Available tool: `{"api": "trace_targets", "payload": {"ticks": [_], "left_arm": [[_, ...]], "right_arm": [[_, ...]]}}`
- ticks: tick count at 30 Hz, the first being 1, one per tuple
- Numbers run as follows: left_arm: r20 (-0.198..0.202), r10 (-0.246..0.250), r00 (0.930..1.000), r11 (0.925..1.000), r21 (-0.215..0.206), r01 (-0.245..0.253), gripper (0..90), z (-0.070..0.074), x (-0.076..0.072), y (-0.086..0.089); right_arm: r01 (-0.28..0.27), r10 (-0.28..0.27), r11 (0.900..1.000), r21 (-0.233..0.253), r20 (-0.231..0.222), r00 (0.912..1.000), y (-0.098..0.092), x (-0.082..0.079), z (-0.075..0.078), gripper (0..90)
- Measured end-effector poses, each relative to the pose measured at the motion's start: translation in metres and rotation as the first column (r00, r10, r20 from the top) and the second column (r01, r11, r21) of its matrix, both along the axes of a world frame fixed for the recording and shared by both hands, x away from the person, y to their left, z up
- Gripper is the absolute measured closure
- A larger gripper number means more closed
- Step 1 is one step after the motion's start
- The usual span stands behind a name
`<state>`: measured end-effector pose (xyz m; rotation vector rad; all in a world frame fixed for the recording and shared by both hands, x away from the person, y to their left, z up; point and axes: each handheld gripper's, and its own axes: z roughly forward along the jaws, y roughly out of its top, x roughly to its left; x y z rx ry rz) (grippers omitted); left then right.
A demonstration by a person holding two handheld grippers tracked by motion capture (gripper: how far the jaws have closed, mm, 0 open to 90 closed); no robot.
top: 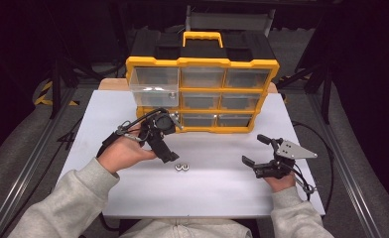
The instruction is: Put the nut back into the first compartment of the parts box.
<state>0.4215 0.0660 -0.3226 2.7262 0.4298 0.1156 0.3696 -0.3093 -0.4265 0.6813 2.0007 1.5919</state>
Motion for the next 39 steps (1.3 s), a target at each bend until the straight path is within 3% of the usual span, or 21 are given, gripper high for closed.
{"api": "trace_targets", "payload": {"ticks": [4, 20, 24, 30, 33, 39], "left_arm": [[-0.01, -0.002, 1.0, 1.0, 0.007, 0.002, 8.3, -0.022, 0.003, -0.004], [-0.077, -0.035, 0.9964, 0.997, 0.066, 0.04, 16.4, -0.077, 0.007, -0.018], [-0.058, -0.03, 0.9979, 0.9951, 0.093, 0.035, 25.2, -0.085, 0.006, -0.022], [-0.064, -0.05, 0.9967, 0.9944, 0.09, 0.056, 43.1, -0.093, 0.002, -0.029], [-0.038, -0.06, 0.9975, 0.9881, 0.14, 0.064, 55.2, -0.097, -0.001, -0.034], [-0.052, -0.05, 0.9974, 0.9852, 0.161, 0.058, 68.4, -0.1, 0.0, -0.036]], "right_arm": [[0.0, 0.0, 1.0, 0.0, -0.002, 1.0, 0.0, 0.0, 0.0, 3.7], [-0.002, 0.002, 1.0, -0.006, -0.006, 1.0, 0.001, 0.001, -0.001, 3.7], [-0.001, 0.001, 1.0, -0.009, -0.006, 1.0, 0.001, 0.001, -0.001, 3.7], [0.001, -0.001, 1.0, -0.011, -0.011, 0.9999, 0.001, 0.001, -0.001, 3.7], [0.0, 0.0, 1.0, -0.01, -0.012, 0.9999, 0.001, 0.001, -0.001, 3.7], [-0.001, 0.0, 1.0, -0.01, -0.011, 0.9999, 0.0, 0.001, -0.001, 3.7]]}}
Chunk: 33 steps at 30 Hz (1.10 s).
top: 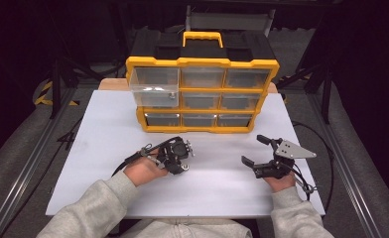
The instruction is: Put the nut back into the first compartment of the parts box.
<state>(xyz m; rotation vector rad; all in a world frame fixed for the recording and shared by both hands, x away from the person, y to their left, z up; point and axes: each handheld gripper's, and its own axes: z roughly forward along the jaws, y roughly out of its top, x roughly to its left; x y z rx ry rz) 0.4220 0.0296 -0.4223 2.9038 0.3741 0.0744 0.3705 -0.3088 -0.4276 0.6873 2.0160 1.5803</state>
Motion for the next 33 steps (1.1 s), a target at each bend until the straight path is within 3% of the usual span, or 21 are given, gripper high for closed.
{"api": "trace_targets", "payload": {"ticks": [8, 11, 21, 25, 26, 27, 28, 33], "left_arm": [[-0.008, -0.012, 0.9999, 0.9999, 0.007, 0.012, 69.3, 0.01, -0.001, 0.004], [-0.021, -0.009, 0.9997, 1.0, 0.0, 0.009, 69.3, 0.024, -0.003, 0.007], [0.003, -0.048, 0.9988, 0.9989, 0.0, 0.048, 69.3, 0.08, -0.009, 0.012], [-0.005, -0.066, 0.9978, 0.9977, -0.015, 0.066, 69.3, 0.106, -0.013, 0.013], [-0.005, -0.066, 0.9978, 0.9977, -0.015, 0.066, 69.3, 0.106, -0.013, 0.013], [0.004, -0.068, 0.9977, 0.9977, -0.006, 0.068, 69.3, 0.117, -0.016, 0.013], [0.004, -0.068, 0.9977, 0.9977, -0.006, 0.068, 69.4, 0.117, -0.016, 0.013], [0.024, -0.072, 0.9971, 0.9974, 0.007, 0.072, 69.4, 0.147, -0.02, 0.017]], "right_arm": [[0.0, 0.0, 1.0, 0.0, -0.002, 1.0, 0.0, 0.0, 0.0, 3.7], [0.003, -0.003, 1.0, -0.003, -0.001, 1.0, 0.0, 0.0, 0.0, 3.7], [0.003, -0.003, 1.0, 0.001, 0.001, 1.0, 0.0, 0.0, 0.0, 3.7], [0.002, -0.002, 1.0, 0.001, 0.001, 1.0, 0.0, 0.0, 0.0, 3.7], [0.002, -0.002, 1.0, 0.001, 0.001, 1.0, 0.0, 0.0, 0.0, 3.7], [0.003, -0.003, 1.0, -0.001, -0.001, 1.0, 0.0, 0.0, 0.0, 3.7], [0.002, -0.002, 1.0, -0.003, -0.002, 1.0, 0.0, 0.0, 0.0, 3.7], [-0.001, 0.001, 1.0, -0.001, -0.003, 1.0, 0.001, 0.0, -0.001, 3.7]]}}
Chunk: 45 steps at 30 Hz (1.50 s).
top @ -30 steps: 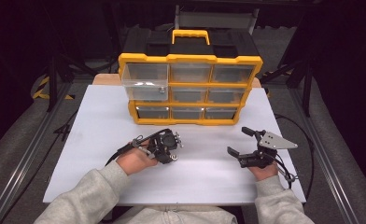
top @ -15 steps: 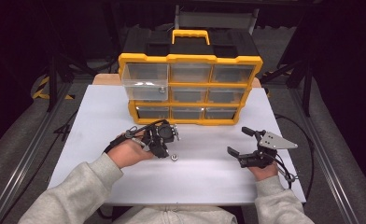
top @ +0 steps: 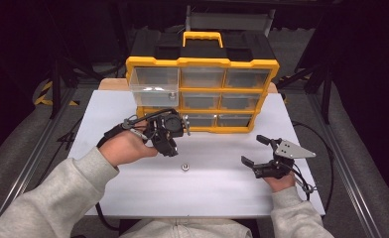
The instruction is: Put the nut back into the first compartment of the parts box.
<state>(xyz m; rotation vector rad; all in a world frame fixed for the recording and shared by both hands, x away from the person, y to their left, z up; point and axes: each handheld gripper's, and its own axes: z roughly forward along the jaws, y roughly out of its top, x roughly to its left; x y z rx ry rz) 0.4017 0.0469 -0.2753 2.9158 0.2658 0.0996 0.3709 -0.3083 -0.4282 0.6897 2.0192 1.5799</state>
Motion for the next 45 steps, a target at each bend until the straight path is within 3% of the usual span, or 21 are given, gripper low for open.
{"api": "trace_targets", "payload": {"ticks": [4, 5, 7, 10, 16, 24, 32, 45], "left_arm": [[0.027, -0.017, 0.9995, 0.9998, -0.004, 0.017, 69.3, 0.03, -0.002, 0.004], [0.027, -0.017, 0.9995, 0.9998, -0.004, 0.017, 69.4, 0.03, -0.002, 0.004], [0.039, -0.015, 0.9991, 0.9999, -0.001, 0.015, 69.4, 0.043, -0.003, 0.005], [0.053, -0.01, 0.9985, 0.9993, -0.035, 0.012, 69.4, 0.069, -0.002, 0.01], [0.069, 0.025, 0.9973, 0.9986, -0.048, -0.022, 69.3, 0.093, 0.005, 0.015], [0.08, 0.058, 0.9951, 0.9967, -0.062, -0.053, 69.3, 0.117, 0.013, 0.023], [0.106, 0.114, 0.9878, 0.9906, -0.088, -0.105, 69.4, 0.146, 0.028, 0.03], [0.113, 0.192, 0.9749, 0.9776, -0.11, -0.18, 69.4, 0.16, 0.053, 0.035]], "right_arm": [[-0.001, 0.001, 1.0, -0.001, -0.001, 1.0, 0.0, 0.0, 0.0, 3.7], [0.0, 0.0, 1.0, 0.0, -0.002, 1.0, 0.0, 0.0, 0.0, 3.7], [-0.002, 0.002, 1.0, -0.002, -0.002, 1.0, 0.0, 0.0, 0.0, 3.7], [-0.001, 0.001, 1.0, 0.001, -0.001, 1.0, 0.0, 0.0, 0.0, 3.7], [-0.001, 0.001, 1.0, 0.0, -0.002, 1.0, 0.0, 0.0, 0.0, 3.7], [-0.004, 0.004, 1.0, 0.0, -0.001, 1.0, 0.0, 0.0, 0.0, 3.7], [-0.005, 0.005, 1.0, 0.0, -0.003, 1.0, 0.0, 0.0, 0.0, 3.7], [-0.005, 0.005, 1.0, 0.004, -0.005, 1.0, 0.0, 0.0, 0.0, 3.7]]}}
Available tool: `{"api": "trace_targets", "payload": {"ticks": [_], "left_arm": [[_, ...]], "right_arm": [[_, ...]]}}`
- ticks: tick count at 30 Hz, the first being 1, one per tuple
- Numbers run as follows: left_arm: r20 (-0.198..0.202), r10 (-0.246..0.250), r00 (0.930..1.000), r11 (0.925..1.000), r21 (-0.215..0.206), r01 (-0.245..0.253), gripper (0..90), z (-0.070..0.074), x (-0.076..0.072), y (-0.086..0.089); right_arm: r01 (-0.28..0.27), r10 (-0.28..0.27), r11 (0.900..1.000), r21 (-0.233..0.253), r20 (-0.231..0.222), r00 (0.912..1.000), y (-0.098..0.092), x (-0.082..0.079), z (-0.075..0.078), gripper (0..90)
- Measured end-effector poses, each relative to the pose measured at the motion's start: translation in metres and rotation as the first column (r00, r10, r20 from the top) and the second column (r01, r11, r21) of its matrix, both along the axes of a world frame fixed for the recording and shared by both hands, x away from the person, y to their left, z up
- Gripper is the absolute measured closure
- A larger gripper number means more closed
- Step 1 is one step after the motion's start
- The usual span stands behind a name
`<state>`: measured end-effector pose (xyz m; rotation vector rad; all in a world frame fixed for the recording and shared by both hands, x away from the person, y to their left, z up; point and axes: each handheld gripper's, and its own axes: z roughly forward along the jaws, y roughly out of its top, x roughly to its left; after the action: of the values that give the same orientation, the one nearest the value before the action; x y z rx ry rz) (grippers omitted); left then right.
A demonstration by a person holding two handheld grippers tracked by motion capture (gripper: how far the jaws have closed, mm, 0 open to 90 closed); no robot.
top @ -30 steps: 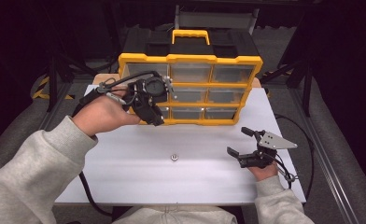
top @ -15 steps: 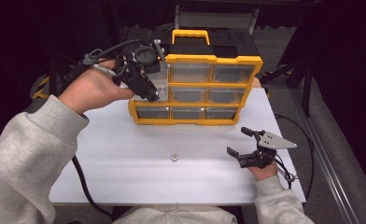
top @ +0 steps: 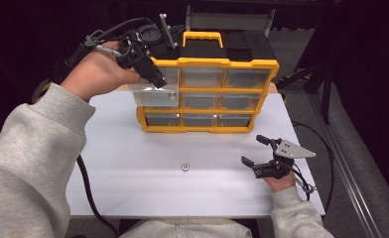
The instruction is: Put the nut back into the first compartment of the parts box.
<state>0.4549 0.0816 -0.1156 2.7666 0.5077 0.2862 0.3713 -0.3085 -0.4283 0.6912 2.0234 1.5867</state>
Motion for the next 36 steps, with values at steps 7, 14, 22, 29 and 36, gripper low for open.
{"api": "trace_targets", "payload": {"ticks": [7, 14, 22, 29, 36], "left_arm": [[-0.002, 0.043, 0.9991, 0.9991, 0.004, -0.043, 69.4, 0.004, 0.017, 0.0], [-0.024, 0.075, 0.9969, 0.9971, 0.01, -0.075, 69.4, -0.006, 0.033, 0.001], [-0.056, 0.087, 0.9946, 0.9962, 0.009, -0.087, 69.3, -0.022, 0.045, 0.003], [-0.078, 0.078, 0.9939, 0.997, 0.011, -0.077, 69.3, -0.035, 0.049, 0.0], [-0.103, 0.08, 0.9915, 0.9966, 0.027, -0.077, 69.3, -0.049, 0.055, -0.002]], "right_arm": [[0.0, 0.0, 1.0, 0.0, -0.005, 1.0, 0.0, 0.0, 0.0, 3.7], [0.001, -0.001, 1.0, 0.0, -0.002, 1.0, -0.001, 0.0, 0.0, 3.7], [0.0, 0.0, 1.0, -0.002, -0.002, 1.0, 0.0, 0.0, 0.0, 3.7], [0.0, 0.0, 1.0, -0.003, -0.001, 1.0, -0.001, 0.0, 0.0, 3.7], [-0.001, 0.001, 1.0, -0.005, -0.001, 1.0, 0.0, 0.0, 0.0, 3.7]]}}
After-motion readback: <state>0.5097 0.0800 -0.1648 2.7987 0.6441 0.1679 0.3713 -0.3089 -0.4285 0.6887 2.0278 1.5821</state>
